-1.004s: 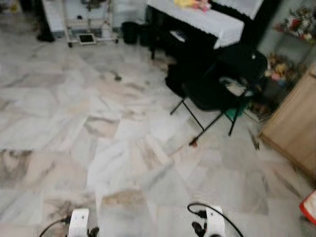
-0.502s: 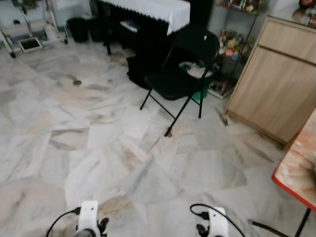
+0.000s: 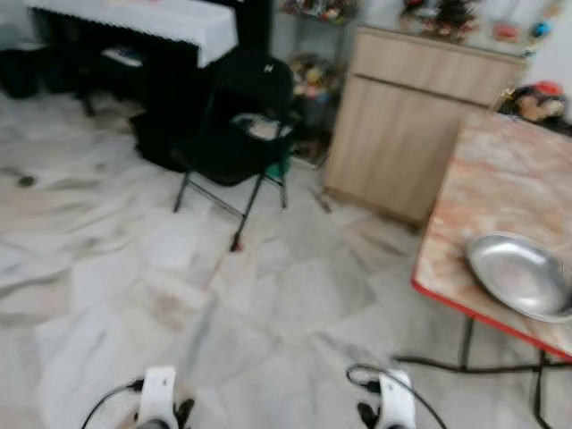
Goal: Setting the table
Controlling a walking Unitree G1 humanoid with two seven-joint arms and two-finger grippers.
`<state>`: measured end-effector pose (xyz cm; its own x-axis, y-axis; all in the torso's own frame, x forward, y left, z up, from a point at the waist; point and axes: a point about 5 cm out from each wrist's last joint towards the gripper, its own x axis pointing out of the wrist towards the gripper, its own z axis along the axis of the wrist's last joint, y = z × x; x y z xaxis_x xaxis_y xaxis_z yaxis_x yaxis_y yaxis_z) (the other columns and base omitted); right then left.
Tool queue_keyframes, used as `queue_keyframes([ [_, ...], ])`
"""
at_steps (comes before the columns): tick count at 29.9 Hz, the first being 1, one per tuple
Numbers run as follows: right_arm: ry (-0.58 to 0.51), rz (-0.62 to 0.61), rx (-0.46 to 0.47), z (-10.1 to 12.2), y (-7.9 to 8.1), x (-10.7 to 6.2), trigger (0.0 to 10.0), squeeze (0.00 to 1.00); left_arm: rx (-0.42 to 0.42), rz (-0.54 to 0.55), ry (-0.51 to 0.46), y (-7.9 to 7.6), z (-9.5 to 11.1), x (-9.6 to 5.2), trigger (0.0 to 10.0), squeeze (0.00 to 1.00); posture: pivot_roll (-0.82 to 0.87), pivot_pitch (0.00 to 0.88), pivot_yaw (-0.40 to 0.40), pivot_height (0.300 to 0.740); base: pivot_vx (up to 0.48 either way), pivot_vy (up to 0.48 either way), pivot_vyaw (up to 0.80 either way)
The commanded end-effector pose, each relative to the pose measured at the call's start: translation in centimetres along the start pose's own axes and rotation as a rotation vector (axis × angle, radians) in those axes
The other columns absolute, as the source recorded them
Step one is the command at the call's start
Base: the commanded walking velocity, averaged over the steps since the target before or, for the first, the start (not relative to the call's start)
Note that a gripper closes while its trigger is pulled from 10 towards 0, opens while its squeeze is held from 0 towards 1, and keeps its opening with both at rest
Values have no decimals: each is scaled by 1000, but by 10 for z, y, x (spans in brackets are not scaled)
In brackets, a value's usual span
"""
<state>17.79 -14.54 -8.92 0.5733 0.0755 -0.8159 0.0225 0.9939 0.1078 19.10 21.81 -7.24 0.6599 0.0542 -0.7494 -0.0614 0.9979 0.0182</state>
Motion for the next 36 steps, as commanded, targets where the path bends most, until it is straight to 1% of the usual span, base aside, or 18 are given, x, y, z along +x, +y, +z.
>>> queue_keyframes([
  [1,0,-30,-7,0,-12,-1,10000,0,10,-20,7,-8,-1,1,10000,0,133,0,-46,740,0,0,-744],
  [22,0,-30,-13,-1,-13,-2,10000,0,12,-27,3,-9,0,1,10000,0,131,0,-48,740,0,0,-749],
  [24,-5,-34,5,-1,-14,-2,10000,0,12,-27,2,-9,0,1,10000,0,131,0,-49,740,0,0,0],
  [30,-25,-34,21,1,-15,-2,10000,0,15,-35,0,-11,0,1,10000,0,132,0,-50,740,0,0,0],
  [36,-21,-32,10,1,-15,-2,10000,0,34,-39,-4,-11,1,1,10000,0,132,0,-52,740,0,0,0],
])
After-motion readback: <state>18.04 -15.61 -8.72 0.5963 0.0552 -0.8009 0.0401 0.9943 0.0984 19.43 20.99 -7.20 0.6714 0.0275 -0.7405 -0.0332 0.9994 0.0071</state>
